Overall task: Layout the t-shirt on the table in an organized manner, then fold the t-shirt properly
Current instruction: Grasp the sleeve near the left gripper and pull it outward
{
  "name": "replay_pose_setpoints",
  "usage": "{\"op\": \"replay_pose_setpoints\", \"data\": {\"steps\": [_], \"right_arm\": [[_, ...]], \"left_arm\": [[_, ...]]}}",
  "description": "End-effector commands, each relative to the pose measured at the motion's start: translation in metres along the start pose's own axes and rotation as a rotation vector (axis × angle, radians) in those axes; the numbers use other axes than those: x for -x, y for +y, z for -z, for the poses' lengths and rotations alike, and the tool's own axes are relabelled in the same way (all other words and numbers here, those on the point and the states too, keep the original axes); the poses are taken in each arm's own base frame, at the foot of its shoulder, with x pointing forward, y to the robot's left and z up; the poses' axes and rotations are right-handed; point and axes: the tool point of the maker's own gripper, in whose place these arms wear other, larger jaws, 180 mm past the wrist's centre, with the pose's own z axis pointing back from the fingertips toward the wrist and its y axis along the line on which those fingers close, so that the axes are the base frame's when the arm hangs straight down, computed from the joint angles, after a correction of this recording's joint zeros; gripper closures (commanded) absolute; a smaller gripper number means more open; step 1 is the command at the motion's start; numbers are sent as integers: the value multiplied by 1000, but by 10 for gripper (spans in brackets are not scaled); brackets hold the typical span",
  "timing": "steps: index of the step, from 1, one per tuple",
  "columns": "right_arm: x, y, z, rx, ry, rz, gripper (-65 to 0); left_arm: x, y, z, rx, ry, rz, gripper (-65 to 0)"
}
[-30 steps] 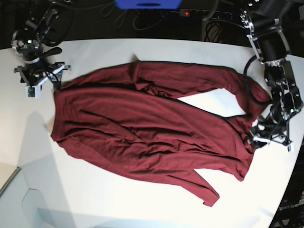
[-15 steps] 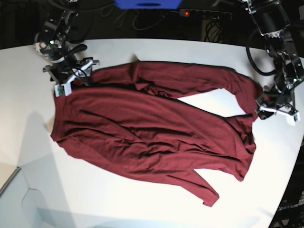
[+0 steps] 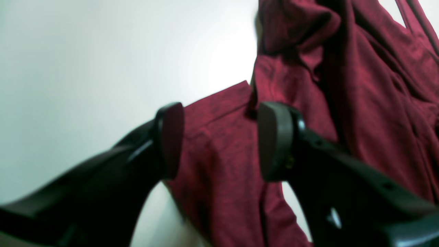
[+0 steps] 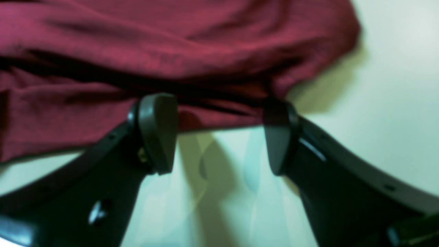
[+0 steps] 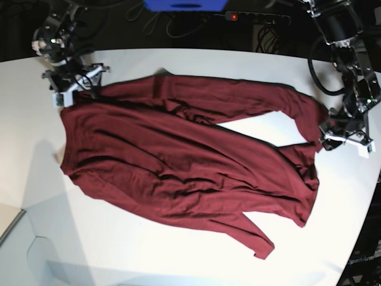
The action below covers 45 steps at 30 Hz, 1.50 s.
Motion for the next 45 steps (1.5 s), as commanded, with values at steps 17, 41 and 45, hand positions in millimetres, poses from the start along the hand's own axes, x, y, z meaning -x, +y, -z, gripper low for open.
{"op": "replay_pose_setpoints", "data": {"steps": [17, 41, 45], "right_arm": [[27, -33, -15, 85, 108, -18, -390], [-39, -32, -29, 126, -48, -102, -390], [-41, -32, -29, 126, -52, -102, -390]], "left_arm": [[23, -59, 30, 110, 68, 11, -334], [72, 16, -20, -13, 95, 145, -334], [84, 24, -36, -22, 117, 170, -334]]}}
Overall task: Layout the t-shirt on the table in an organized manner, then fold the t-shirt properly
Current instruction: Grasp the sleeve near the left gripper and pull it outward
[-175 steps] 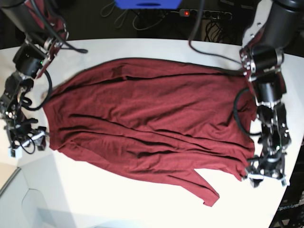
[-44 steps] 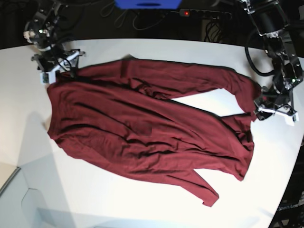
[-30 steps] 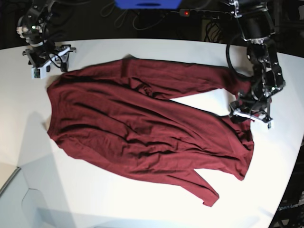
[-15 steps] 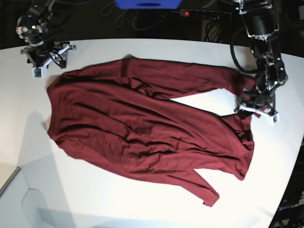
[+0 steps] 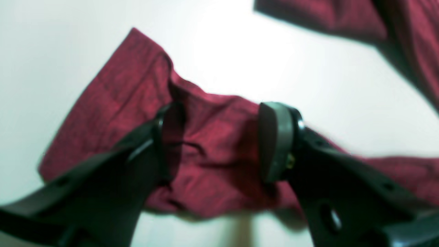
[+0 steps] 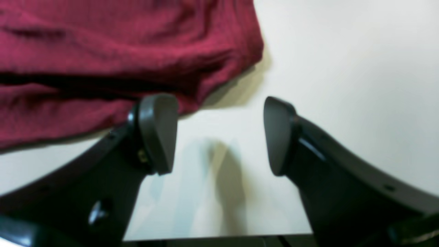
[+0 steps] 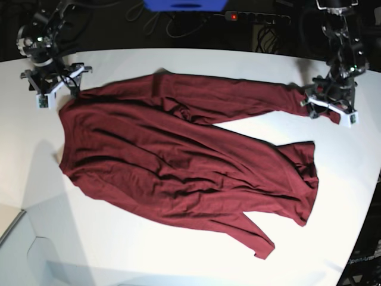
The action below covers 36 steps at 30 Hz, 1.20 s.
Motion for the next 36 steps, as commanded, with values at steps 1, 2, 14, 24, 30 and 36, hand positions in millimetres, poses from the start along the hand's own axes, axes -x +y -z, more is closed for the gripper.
{"op": "replay_pose_setpoints", "data": {"steps": [1, 2, 14, 24, 30, 36], "right_arm": [[-10, -4, -3, 11, -37, -7, -390], [-10, -4, -3, 11, -37, -7, -390], [-5, 3, -3, 0, -30, 12, -391], [-1, 10, -3, -9, -24, 33, -391], [2, 6, -4, 1, -15, 28, -391], [9, 6, -7, -1, 0, 22, -391]], "left_arm": [[2, 4, -7, -11, 16, 21, -334], [1, 3, -11, -10, 12, 31, -334], [-79, 28, -57, -90, -230, 21, -334], [-121, 4, 3, -19, -282, -178, -334], [-131, -21, 38, 40, -240, -206, -334], [-165, -37, 56, 81, -259, -257, -334]]}}
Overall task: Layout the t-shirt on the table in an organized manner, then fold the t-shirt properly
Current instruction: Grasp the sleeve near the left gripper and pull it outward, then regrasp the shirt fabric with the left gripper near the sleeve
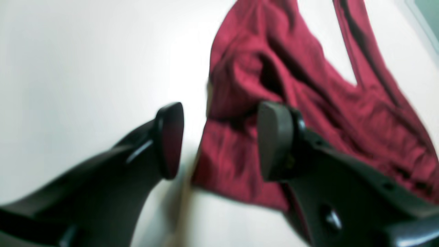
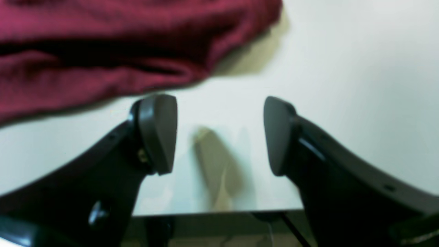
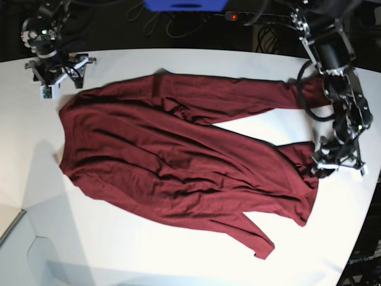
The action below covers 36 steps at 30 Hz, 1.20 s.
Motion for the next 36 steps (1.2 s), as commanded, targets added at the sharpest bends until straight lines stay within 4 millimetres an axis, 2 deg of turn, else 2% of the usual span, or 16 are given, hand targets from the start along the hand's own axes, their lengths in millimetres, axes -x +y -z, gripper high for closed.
{"op": "replay_pose_setpoints", "data": {"steps": [1, 7, 10, 15, 21, 24, 28, 33, 36], "right_arm": [[-13, -1, -2, 2, -49, 0, -391], [-13, -2, -3, 5, -50, 1, -391], [-13, -3, -2, 5, -52, 0, -391], [-16, -4, -2, 7, -58, -2, -391], [-16, -7, -1, 9, -54, -9, -391], [-16, -7, -1, 9, -56, -9, -391], [-16, -6, -1, 8, -56, -10, -391], [-24, -10, 1, 14, -69, -17, -391], [-20, -9, 4, 7, -58, -10, -391]], "left_arm": [[-26, -10, 3, 26, -56, -3, -334], [-27, -13, 27, -12, -14, 1, -334], [-31, -8, 32, -39, -63, 26, -334], [-19, -2, 39, -58, -83, 22, -334], [-1, -21, 51, -27, -58, 98, -334], [0, -30, 52, -8, -71, 127, -333], [1, -33, 53, -3, -70, 131, -331], [-4, -34, 52, 0, -82, 132, -211], [-4, -33, 51, -2, -83, 129, -203]]}}
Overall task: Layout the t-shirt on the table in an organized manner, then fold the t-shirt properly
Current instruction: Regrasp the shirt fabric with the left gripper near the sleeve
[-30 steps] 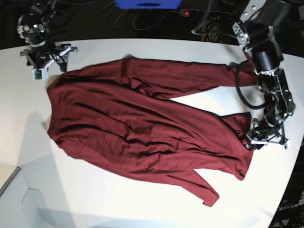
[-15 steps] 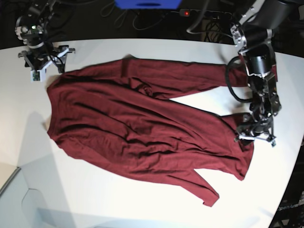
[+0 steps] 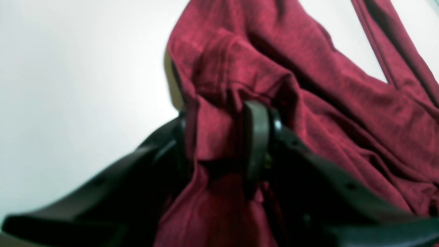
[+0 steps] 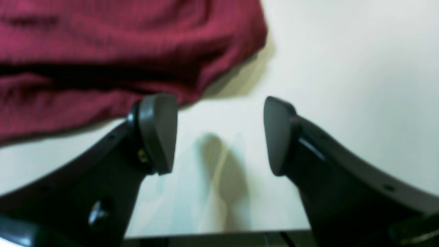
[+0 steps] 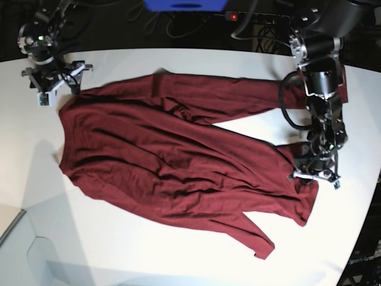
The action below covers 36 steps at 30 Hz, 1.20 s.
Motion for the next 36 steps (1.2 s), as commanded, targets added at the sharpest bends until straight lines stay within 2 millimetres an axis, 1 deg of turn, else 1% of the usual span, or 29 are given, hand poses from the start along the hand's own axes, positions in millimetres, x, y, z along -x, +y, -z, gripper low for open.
{"op": "replay_pose_setpoints", "data": {"steps": [1, 7, 9, 10, 12, 14, 16, 18, 25, 28, 31, 32, 36], "right_arm": [[-7, -2, -1, 3, -29, 3, -391], [-13, 0, 2, -2, -41, 4, -391], [-13, -1, 2, -1, -41, 2, -391], [-14, -2, 2, 1, -41, 0, -391], [-14, -6, 2, 6, -41, -10, -391], [-11, -6, 3, 3, -31, -7, -391], [-14, -5, 7, -1, -36, 0, -391], [-13, -5, 8, -3, -34, 3, -391], [-13, -4, 10, -7, -33, 6, -391], [-14, -5, 10, -5, -34, 6, -391], [-14, -5, 10, -5, -34, 6, -391], [-14, -5, 10, -5, -34, 6, -391], [-14, -5, 10, -5, -36, 6, -391]], "left_arm": [[-31, -5, 0, 17, -74, 2, -202], [-29, -3, -2, 11, -64, 5, -204], [-17, 2, -6, 5, -29, 14, -205], [-16, 2, -9, 9, -23, 21, -211], [-19, 1, -16, 12, -28, 39, -246], [-21, 1, -21, 16, -36, 52, -307], [-25, 0, -23, 18, -53, 59, -368], [-26, -1, -23, 19, -54, 61, -390], [-28, -4, -23, 25, -59, 66, -381], [-30, -5, -22, 27, -62, 65, -317], [-38, -11, -20, 36, -76, 60, -250], [-37, -12, -20, 38, -73, 59, -238], [-28, -10, -16, 32, -47, 49, -238]]}}
